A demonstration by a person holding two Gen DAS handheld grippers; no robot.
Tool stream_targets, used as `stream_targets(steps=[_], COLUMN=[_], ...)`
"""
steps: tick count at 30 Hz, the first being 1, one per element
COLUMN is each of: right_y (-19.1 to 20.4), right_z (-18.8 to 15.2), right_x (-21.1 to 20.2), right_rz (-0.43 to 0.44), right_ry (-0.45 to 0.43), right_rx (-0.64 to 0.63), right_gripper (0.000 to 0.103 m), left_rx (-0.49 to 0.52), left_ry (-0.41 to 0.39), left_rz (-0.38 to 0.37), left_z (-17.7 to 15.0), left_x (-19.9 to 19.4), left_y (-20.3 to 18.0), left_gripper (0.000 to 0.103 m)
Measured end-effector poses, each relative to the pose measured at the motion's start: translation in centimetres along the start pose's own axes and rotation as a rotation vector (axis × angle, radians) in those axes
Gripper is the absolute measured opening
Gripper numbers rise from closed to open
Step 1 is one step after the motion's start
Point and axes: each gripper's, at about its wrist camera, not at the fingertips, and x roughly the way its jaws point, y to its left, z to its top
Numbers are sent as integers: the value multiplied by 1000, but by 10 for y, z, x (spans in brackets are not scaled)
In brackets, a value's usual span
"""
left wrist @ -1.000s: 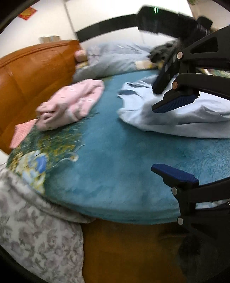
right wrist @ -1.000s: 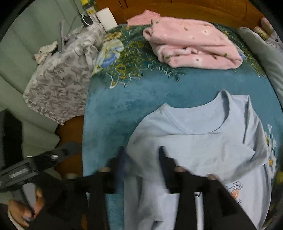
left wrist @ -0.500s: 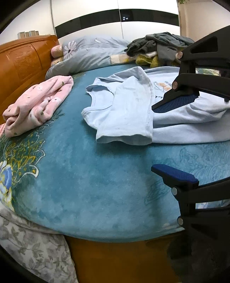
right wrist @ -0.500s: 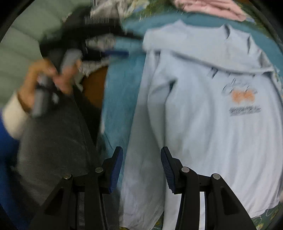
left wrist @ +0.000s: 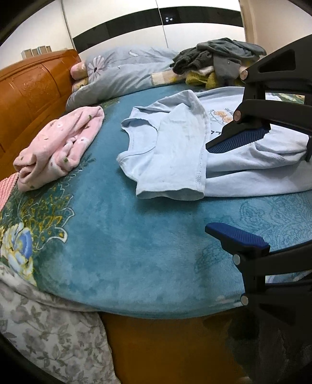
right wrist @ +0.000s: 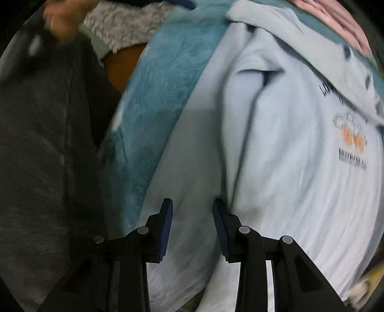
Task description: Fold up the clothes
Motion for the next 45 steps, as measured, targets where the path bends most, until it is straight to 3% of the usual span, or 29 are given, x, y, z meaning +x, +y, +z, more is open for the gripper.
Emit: stream_targets(steps=[2, 3, 4, 6, 8, 10, 14, 17, 21, 23, 27, 28, 29, 30, 31, 32, 37, 42, 45], right_y=[6, 8, 8, 7, 0, -18, -77, -136, -220, -255, -274, -276, -267, -255, -243, -230, -127, -70, -63], right_z=[-1, -1, -2, -2, 0, 4, 14, 23, 28, 23, 14, 12, 10, 7, 4, 1, 12, 25, 24], right_x=[2, 2, 2, 1, -7, -26, -93, -128, -109, -84, -72, -73, -80, -89, -98, -107, -82, -32, -18], right_rz=[-46, -66, -83, -78, -18, 102, 356, 400, 307, 298, 249, 234, 193, 144, 95, 46, 73, 33, -28], right_ry=[-7, -11, -15, -20, -25, -59, -290, -461, -483, -445, -422, -422, -425, -430, -434, -438, -347, -250, -223], right_rx=[-30, -40, -41, -34, 0, 84, 299, 445, 689, 804, 844, 846, 806, 752, 699, 645, 225, 61, 36], right_gripper=[30, 13, 4, 2, 1, 1, 1, 1, 1, 2, 5, 11, 20, 39, 42, 42, 44, 44, 44], left_rx=[-7, -9, -11, -17, -33, -50, -93, -105, -75, -63, -49, -47, -45, -44, -42, -42, -81, -118, -107], left_ry=[1, 2, 0, -9, -26, -45, -87, -76, -26, -3, 34, 41, 48, 54, 59, 63, 42, -5, 1], left_rz=[7, 8, 6, -5, -27, -48, -76, -70, -38, -30, -22, -21, -20, -21, -22, -25, -59, -83, -74], left_z=[0, 0, 0, -1, 0, 1, 5, 7, 7, 7, 7, 7, 7, 7, 7, 7, 8, 7, 6], left_x=[1, 1, 0, -2, -6, -10, -16, -9, 5, 12, 25, 27, 30, 32, 34, 36, 39, 32, 34], left_y=[1, 2, 2, 3, 6, 10, 18, 20, 14, 11, 7, 6, 5, 4, 4, 3, 2, 3, 0], left_gripper=[64, 64, 64, 64, 64, 64, 64, 64, 64, 64, 64, 64, 64, 64, 64, 64, 64, 64, 64])
